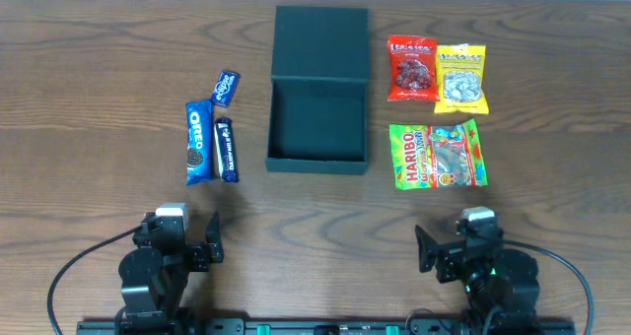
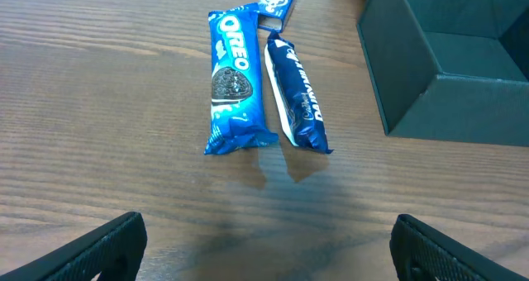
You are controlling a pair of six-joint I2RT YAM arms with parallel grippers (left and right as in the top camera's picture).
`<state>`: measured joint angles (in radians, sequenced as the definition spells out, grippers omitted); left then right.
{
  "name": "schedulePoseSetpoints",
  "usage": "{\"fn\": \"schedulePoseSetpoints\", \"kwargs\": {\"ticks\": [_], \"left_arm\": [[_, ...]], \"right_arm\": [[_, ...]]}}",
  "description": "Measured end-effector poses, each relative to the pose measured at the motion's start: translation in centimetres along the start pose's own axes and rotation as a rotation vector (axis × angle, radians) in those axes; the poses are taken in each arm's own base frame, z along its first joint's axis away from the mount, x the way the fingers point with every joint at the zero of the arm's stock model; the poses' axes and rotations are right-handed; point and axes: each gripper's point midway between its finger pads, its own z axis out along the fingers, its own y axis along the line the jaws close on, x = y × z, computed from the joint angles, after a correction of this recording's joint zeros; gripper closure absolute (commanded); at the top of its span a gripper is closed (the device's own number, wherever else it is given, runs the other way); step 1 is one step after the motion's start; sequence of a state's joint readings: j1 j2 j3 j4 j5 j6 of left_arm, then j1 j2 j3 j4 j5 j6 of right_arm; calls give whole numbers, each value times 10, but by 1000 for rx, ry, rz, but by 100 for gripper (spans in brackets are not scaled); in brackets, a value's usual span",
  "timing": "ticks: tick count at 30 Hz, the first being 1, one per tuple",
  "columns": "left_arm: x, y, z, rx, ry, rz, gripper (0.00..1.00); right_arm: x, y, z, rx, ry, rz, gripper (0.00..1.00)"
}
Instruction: Pack container
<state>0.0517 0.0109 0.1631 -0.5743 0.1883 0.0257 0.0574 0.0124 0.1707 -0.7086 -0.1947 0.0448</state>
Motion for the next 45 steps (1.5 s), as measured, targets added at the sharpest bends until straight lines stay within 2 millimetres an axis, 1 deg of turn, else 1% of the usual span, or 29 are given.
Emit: {"fn": "schedulePoseSetpoints", "kwargs": {"ticks": [2,5,6,9,13,15,18,19,21,23,27,29,31,34,35,36,38,41,43,45], "left_arm": [[0,0,0,0,0,0,5],[0,0,0,0,0,0,5],[0,0,0,0,0,0,5],[0,0,0,0,0,0,5],[0,0,0,0,0,0,5],[0,0,0,0,0,0,5],[0,0,0,0,0,0,5],[0,0,0,0,0,0,5],[0,0,0,0,0,0,5],[0,0,0,0,0,0,5],[0,0,0,0,0,0,5],[0,0,0,0,0,0,5],[0,0,0,0,0,0,5],[0,-1,0,4,0,0,5],[0,-1,0,4,0,0,5],[0,-1,0,4,0,0,5],[0,-1,0,6,0,0,5],[0,-1,0,7,0,0,5],[0,-1,0,8,0,0,5],[0,-1,0,7,0,0,5]], "right_arm": [[-18,5,0,-30,-76,42,1],[-41,24,-5,-155,-151,189,1],[-43,34,-7,-217,-147,269,1],[-40,51,-10,-329,-86,466,1],[-44,64,-16,-424,-39,662,1],[-59,71,-21,-486,-78,671,1],[-88,83,-37,-593,-176,634,6],[-94,85,-41,-615,-195,627,7],[-103,88,-47,-640,-213,624,7],[-108,90,-50,-639,-206,624,6],[-117,87,-45,-580,-142,611,4],[-122,82,-36,-525,-101,593,3],[-127,74,-22,-458,-59,573,2],[-128,53,11,-313,25,513,1],[-128,48,20,-280,47,494,1],[-127,39,34,-226,82,463,1],[-122,24,57,-144,153,419,1],[-108,-1,92,-24,268,351,1],[-98,-15,113,41,331,303,1],[-90,-29,129,99,377,271,1]]}}
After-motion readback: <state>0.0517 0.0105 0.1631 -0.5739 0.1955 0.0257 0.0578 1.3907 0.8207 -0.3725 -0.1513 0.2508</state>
